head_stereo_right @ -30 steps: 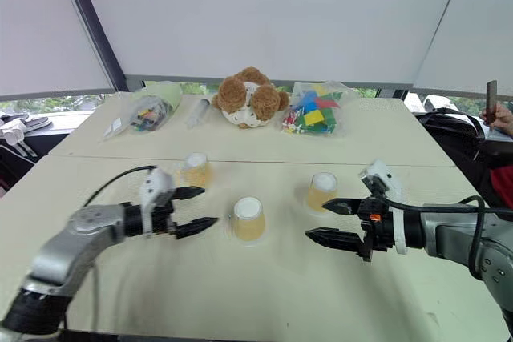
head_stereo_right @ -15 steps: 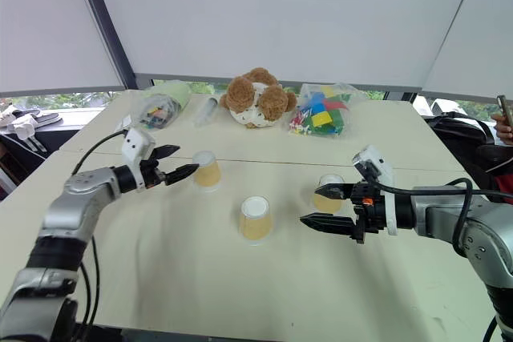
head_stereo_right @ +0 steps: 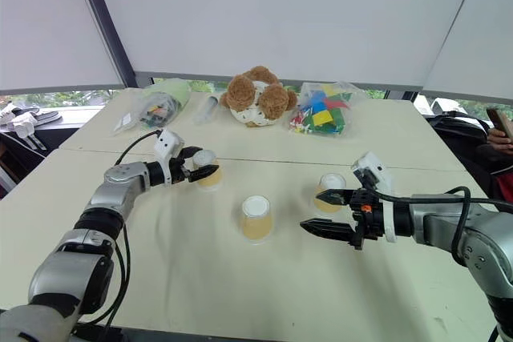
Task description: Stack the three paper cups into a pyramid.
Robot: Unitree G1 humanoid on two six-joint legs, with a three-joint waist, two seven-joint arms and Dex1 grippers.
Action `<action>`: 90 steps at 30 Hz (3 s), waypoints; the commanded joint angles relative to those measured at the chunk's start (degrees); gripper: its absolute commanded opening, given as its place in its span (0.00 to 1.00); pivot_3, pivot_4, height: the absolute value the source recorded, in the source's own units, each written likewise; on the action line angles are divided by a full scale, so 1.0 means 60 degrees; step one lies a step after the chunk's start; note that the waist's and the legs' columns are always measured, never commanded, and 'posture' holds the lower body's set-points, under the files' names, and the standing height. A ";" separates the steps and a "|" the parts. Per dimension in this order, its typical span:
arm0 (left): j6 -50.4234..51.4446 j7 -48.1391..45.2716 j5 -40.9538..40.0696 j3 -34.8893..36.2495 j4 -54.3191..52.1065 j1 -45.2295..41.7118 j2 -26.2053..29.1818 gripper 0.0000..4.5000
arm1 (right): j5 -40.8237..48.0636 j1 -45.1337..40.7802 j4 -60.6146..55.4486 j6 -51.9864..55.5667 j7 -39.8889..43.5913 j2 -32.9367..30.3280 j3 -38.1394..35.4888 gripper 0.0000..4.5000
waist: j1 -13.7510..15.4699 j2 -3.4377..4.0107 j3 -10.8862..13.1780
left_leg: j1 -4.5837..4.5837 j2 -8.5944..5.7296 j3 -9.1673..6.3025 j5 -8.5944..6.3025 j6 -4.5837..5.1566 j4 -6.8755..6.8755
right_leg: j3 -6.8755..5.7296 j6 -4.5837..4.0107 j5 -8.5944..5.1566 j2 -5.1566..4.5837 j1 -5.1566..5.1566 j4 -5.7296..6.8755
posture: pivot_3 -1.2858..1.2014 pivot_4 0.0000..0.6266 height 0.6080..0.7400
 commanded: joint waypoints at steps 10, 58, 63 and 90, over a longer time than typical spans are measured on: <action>0.0242 -0.1033 -0.0573 0.0495 -0.1213 -0.0022 0.0635 0.49 | 0.0120 0.0067 -0.0052 -0.0154 0.0090 -0.0152 -0.0604 1.00 | -0.0023 0.0000 0.0000 | -0.0004 0.0001 -0.0002 0.0000 0.0000 0.0000 | -0.0001 0.0001 0.0001 0.0001 -0.0002 0.0002 | 0.52 0.24 1.00; 0.3661 0.0612 -0.1648 -0.0457 -0.9967 0.5292 0.0383 0.99 | -0.0569 -0.0320 0.0906 -0.0635 0.0622 0.0070 0.0082 1.00 | -0.0002 0.0007 -0.0005 | 0.0011 0.0002 -0.0010 -0.0001 0.0003 0.0025 | -0.0006 0.0000 0.0001 -0.0009 0.0019 0.0014 | 0.52 0.24 1.00; 0.4832 0.0439 -0.2312 0.0401 -1.1613 0.5818 0.1695 0.99 | -0.0527 -0.0451 0.1361 -0.0780 0.0663 0.0227 -0.0228 1.00 | -0.0065 0.0009 -0.0005 | 0.0013 0.0007 -0.0008 -0.0001 0.0003 0.0016 | -0.0004 0.0000 0.0001 -0.0006 0.0013 0.0016 | 0.52 0.24 1.00; 0.9220 0.1284 -0.7128 0.3604 -1.5032 0.6687 0.4797 0.99 | -0.3074 -0.1317 0.4662 -0.4437 0.0016 0.2293 -0.0398 1.00 | -0.0055 0.0018 -0.0002 | 0.0029 0.0005 0.0006 -0.0002 0.0003 0.0009 | 0.0004 -0.0002 0.0000 -0.0007 0.0017 0.0013 | 0.52 0.24 1.00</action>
